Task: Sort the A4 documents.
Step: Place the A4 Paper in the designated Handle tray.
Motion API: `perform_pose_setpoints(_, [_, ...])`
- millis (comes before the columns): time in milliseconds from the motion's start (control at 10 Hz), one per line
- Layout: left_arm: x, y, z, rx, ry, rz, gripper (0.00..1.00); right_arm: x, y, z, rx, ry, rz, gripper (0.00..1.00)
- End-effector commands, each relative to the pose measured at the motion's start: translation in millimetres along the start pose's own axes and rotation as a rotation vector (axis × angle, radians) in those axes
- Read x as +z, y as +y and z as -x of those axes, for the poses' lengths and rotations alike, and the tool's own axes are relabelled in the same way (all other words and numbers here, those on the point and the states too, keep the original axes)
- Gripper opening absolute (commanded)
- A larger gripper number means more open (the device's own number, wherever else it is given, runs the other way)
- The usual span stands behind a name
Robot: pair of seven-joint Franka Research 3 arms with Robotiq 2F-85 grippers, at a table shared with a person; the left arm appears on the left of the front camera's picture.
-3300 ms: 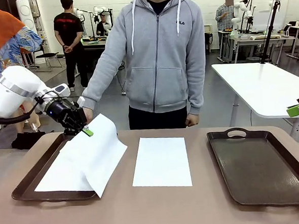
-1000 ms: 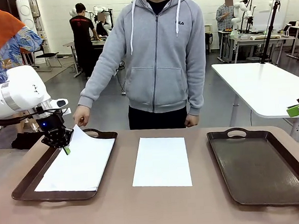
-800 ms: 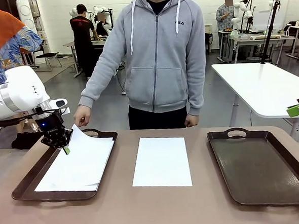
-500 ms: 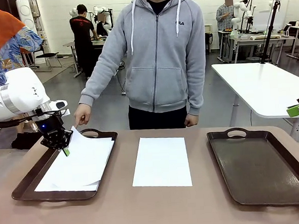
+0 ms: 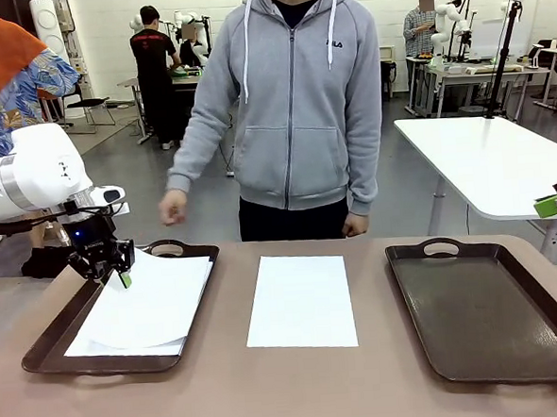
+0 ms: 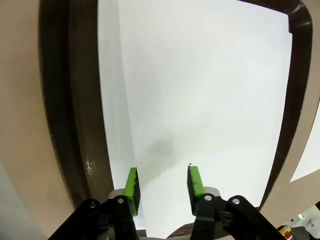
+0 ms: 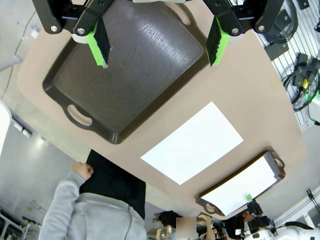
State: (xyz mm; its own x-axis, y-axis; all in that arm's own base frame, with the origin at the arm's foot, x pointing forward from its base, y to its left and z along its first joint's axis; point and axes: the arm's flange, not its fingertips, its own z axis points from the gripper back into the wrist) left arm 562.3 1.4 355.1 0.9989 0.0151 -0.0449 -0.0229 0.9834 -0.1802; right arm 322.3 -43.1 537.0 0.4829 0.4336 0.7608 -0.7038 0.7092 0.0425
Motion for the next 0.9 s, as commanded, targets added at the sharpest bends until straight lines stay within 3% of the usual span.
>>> perform_pose_setpoints(0, [8.7,0.0,1.3,0.039,-0.011,-0.069,0.69,-2.8,-0.9,0.6,0.003,-0.012,-0.023,1.00])
perform_pose_setpoints(300, [18.8,5.6,0.6,0.067,-0.038,-0.105,1.00,-2.8,-0.9,0.6,0.003,-0.012,-0.023,1.00])
perform_pose_setpoints(800, [22.2,6.1,5.6,0.079,-0.050,0.000,1.00,-2.8,-0.9,0.6,0.003,-0.012,-0.023,1.00])
